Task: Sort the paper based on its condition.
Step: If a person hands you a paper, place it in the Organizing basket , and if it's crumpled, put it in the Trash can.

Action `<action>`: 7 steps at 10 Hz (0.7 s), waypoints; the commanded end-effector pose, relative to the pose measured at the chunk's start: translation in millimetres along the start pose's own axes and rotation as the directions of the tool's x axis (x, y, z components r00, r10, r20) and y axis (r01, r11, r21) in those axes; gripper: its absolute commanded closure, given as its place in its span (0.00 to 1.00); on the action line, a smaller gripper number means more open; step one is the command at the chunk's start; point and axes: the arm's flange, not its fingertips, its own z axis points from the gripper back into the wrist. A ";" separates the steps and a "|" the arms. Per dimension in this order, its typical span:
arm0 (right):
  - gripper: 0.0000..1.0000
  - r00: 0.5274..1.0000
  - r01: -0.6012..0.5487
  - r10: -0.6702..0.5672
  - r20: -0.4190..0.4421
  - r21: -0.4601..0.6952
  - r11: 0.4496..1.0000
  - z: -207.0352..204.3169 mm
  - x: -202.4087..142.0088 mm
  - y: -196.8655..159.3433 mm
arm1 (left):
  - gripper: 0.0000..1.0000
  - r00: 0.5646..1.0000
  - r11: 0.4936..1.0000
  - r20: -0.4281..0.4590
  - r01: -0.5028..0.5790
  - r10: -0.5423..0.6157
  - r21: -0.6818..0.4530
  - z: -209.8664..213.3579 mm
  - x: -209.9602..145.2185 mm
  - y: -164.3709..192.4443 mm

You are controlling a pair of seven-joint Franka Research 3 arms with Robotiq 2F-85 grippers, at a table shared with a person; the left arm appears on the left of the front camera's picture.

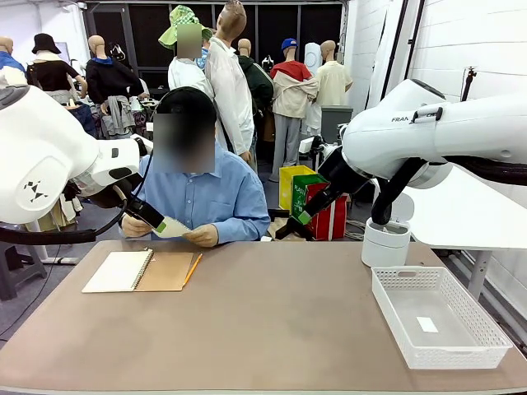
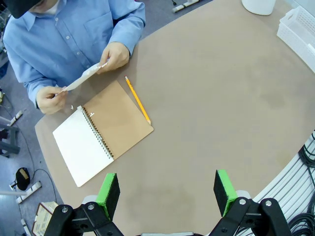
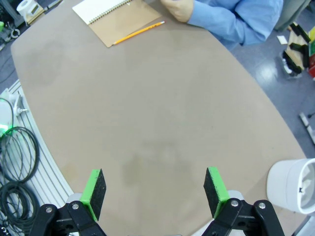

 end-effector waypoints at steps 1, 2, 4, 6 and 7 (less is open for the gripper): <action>0.00 1.000 0.009 -0.009 -0.002 -0.007 1.000 -0.3 0.5 0.6 | 0.00 1.000 1.000 0.001 -0.001 0.001 -0.001 -0.5 -0.4 0.5; 0.00 1.000 0.009 -0.009 -0.002 -0.007 1.000 -0.3 0.5 0.6 | 0.00 1.000 1.000 0.001 -0.001 0.001 -0.001 -0.5 -0.4 0.5; 0.00 1.000 0.009 -0.009 -0.002 -0.007 1.000 -0.3 0.5 0.6 | 0.00 1.000 1.000 0.001 -0.001 0.001 -0.001 -0.5 -0.4 0.5; 0.00 1.000 0.009 -0.009 -0.002 -0.007 1.000 -0.3 0.5 0.6 | 0.00 1.000 1.000 0.001 -0.001 0.001 -0.001 -0.5 -0.4 0.5; 0.00 1.000 0.009 -0.009 -0.002 -0.007 1.000 -0.3 0.5 0.6 | 0.00 1.000 1.000 0.001 -0.001 0.001 -0.001 -0.5 -0.4 0.5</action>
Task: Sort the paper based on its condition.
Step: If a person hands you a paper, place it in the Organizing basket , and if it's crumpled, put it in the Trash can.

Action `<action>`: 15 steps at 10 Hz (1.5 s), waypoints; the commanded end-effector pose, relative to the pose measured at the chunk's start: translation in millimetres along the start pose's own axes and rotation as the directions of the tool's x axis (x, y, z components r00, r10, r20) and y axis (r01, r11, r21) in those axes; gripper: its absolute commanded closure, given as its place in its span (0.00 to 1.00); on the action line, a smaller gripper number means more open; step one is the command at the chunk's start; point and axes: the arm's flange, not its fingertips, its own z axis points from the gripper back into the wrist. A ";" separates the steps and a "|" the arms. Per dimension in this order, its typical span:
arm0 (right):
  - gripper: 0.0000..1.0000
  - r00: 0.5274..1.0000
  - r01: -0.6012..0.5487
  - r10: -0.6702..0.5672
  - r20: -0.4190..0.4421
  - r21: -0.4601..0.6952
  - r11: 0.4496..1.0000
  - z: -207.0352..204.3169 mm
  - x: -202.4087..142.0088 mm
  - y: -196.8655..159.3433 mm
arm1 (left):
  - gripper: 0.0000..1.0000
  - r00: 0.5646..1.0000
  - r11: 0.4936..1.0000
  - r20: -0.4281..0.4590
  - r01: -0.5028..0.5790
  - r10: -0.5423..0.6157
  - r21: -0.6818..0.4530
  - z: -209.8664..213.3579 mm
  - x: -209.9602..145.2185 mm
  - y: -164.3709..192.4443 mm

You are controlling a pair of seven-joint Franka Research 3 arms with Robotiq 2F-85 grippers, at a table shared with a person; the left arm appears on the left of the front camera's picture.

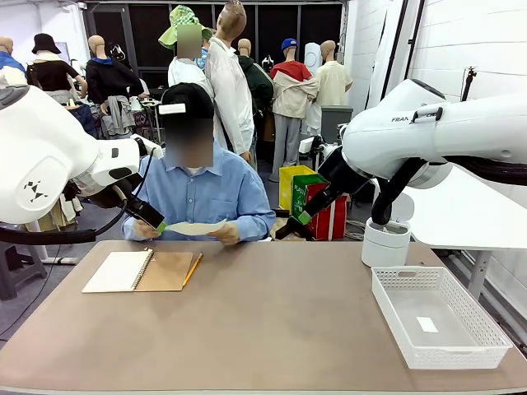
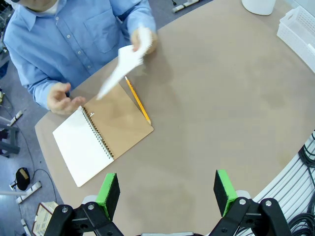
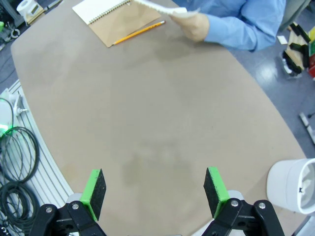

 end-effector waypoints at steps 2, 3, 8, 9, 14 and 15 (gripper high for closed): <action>0.00 1.000 0.009 -0.009 -0.002 -0.007 1.000 -0.3 0.5 0.6 | 0.00 1.000 1.000 0.001 -0.001 0.001 -0.001 -0.5 -0.4 0.5; 0.00 1.000 0.009 -0.009 -0.002 -0.007 1.000 -0.3 0.5 0.6 | 0.00 1.000 1.000 0.001 -0.001 0.001 -0.001 -0.5 -0.4 0.5; 0.00 0.987 0.159 -0.158 -0.007 0.054 0.986 -3.4 -2.3 -8.4 | 0.00 1.000 1.000 0.001 -0.001 0.001 -0.001 -0.5 -0.4 0.5; 0.00 0.965 0.260 -0.261 -0.011 0.112 0.959 -4.5 -5.2 -12.9 | 0.00 1.000 1.000 0.001 -0.001 0.001 -0.001 -0.5 -0.4 0.5; 0.00 0.811 0.569 -0.583 -0.046 0.288 0.770 -31.2 -39.2 -34.4 | 0.00 1.000 1.000 0.001 -0.001 0.001 -0.001 -0.5 -0.4 0.5; 0.00 0.784 0.601 -0.618 -0.055 0.314 0.735 -37.9 -45.4 -37.2 | 0.00 1.000 1.000 0.001 -0.001 0.001 -0.001 -0.5 -0.4 0.5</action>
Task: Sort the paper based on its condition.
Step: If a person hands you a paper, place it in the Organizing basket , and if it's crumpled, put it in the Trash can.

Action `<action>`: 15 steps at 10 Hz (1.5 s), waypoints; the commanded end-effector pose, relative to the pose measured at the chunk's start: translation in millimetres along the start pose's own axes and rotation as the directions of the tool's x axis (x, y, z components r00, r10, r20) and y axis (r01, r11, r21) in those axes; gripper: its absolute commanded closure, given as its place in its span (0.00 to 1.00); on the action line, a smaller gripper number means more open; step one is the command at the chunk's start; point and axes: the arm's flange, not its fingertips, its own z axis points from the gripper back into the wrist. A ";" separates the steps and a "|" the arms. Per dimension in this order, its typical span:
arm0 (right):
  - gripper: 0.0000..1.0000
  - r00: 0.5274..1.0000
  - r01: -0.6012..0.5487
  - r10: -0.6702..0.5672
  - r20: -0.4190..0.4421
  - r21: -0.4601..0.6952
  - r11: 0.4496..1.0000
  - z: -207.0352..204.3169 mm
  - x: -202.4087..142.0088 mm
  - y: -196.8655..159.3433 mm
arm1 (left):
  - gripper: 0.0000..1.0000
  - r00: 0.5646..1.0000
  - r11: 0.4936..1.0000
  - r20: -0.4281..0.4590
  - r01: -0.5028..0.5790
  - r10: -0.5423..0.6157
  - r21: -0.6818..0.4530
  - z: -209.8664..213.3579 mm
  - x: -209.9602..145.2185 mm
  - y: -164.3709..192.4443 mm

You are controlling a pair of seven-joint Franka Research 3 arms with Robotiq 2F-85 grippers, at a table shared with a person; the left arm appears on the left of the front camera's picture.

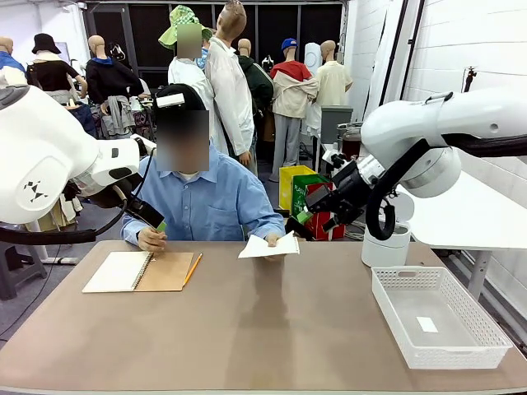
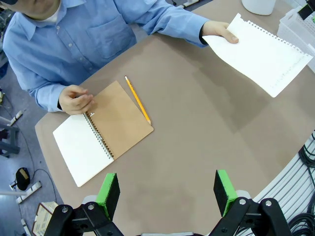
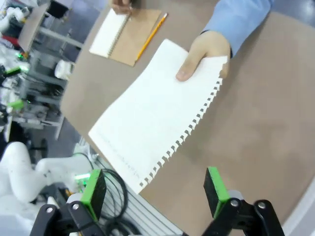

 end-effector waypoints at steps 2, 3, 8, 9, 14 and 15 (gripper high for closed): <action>0.00 0.998 0.064 -0.064 -0.002 0.028 0.998 -14.6 -5.9 -10.7 | 0.00 1.000 1.000 0.001 -0.001 0.001 -0.001 -0.5 -0.4 0.5; 0.00 0.999 0.045 -0.045 0.000 0.027 0.999 -4.3 -2.7 -6.9 | 0.00 1.000 1.000 0.001 -0.001 0.001 -0.001 -0.5 -0.4 0.5; 0.00 0.998 0.055 -0.055 0.005 0.016 0.998 -5.2 -2.8 -6.6 | 0.00 1.000 1.000 0.001 -0.001 0.001 -0.001 -0.5 -0.4 0.5; 0.00 0.988 0.156 -0.157 0.000 0.071 0.985 -6.5 -4.0 -16.7 | 0.00 1.000 1.000 0.001 -0.001 0.001 -0.001 -0.5 -0.4 0.5; 0.00 0.855 0.509 -0.511 -0.083 0.321 0.799 -21.4 -16.0 -75.7 | 0.00 1.000 1.000 0.001 -0.001 0.001 -0.001 -0.5 -0.4 0.5; 0.00 0.806 0.580 -0.575 -0.136 0.374 0.724 -29.3 -19.3 -83.8 | 0.00 1.000 1.000 0.001 -0.001 0.001 -0.001 -0.5 -0.4 0.5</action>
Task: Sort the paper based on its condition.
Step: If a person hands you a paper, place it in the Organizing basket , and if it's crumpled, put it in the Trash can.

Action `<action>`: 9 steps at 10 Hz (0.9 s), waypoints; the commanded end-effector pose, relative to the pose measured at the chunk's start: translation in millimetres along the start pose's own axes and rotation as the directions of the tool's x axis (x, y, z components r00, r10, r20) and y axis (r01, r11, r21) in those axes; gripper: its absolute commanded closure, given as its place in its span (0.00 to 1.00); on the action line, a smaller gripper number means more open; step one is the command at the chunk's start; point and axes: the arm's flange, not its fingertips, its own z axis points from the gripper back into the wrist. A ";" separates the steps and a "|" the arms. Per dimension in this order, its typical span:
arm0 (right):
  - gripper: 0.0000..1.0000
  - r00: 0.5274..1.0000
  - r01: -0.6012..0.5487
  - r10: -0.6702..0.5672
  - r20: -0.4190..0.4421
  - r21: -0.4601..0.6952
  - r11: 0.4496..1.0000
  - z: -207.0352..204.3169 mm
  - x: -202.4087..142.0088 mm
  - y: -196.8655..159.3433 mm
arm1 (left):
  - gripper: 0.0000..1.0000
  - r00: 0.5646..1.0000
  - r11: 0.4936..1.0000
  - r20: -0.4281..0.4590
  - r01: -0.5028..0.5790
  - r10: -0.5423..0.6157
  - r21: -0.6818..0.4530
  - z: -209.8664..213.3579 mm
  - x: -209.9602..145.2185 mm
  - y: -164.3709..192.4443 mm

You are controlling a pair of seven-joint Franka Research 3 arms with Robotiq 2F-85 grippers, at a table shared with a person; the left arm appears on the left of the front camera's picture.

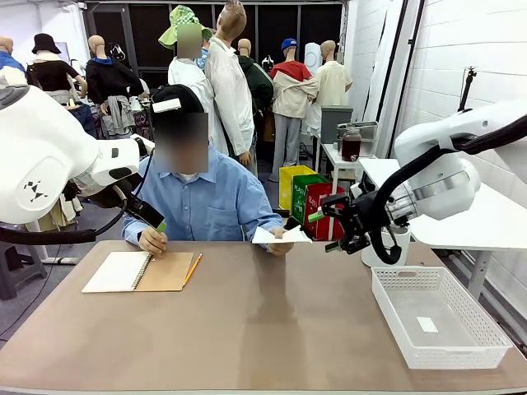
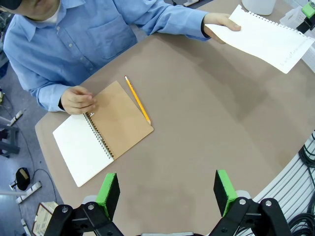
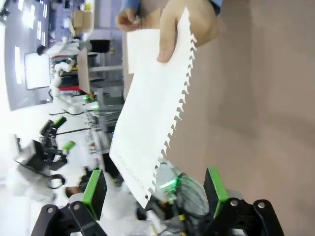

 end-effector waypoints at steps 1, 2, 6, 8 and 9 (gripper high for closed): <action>0.00 0.987 0.159 -0.157 -0.027 0.126 0.979 -9.9 2.5 -13.6 | 0.00 1.000 1.000 0.001 -0.002 0.002 -0.002 -0.5 -0.4 0.5; 0.00 0.979 0.205 -0.200 -0.050 0.160 0.966 -14.1 1.8 -22.5 | 0.00 1.000 1.000 0.001 -0.002 0.002 -0.002 -0.5 -0.4 0.5; 0.00 0.935 0.348 -0.307 -0.178 0.277 0.896 -45.7 7.1 -56.3 | 0.00 1.000 1.000 0.001 -0.002 0.002 -0.002 -0.5 -0.4 0.5; 0.00 0.926 0.367 -0.321 -0.198 0.282 0.887 -48.1 6.2 -62.5 | 0.00 1.000 1.000 0.001 -0.002 0.002 -0.002 -0.5 -0.4 0.5; 0.00 0.924 0.372 -0.324 -0.204 0.286 0.883 -45.0 5.1 -67.4 | 0.00 1.000 1.000 0.001 -0.002 0.002 -0.002 -0.5 -0.4 0.5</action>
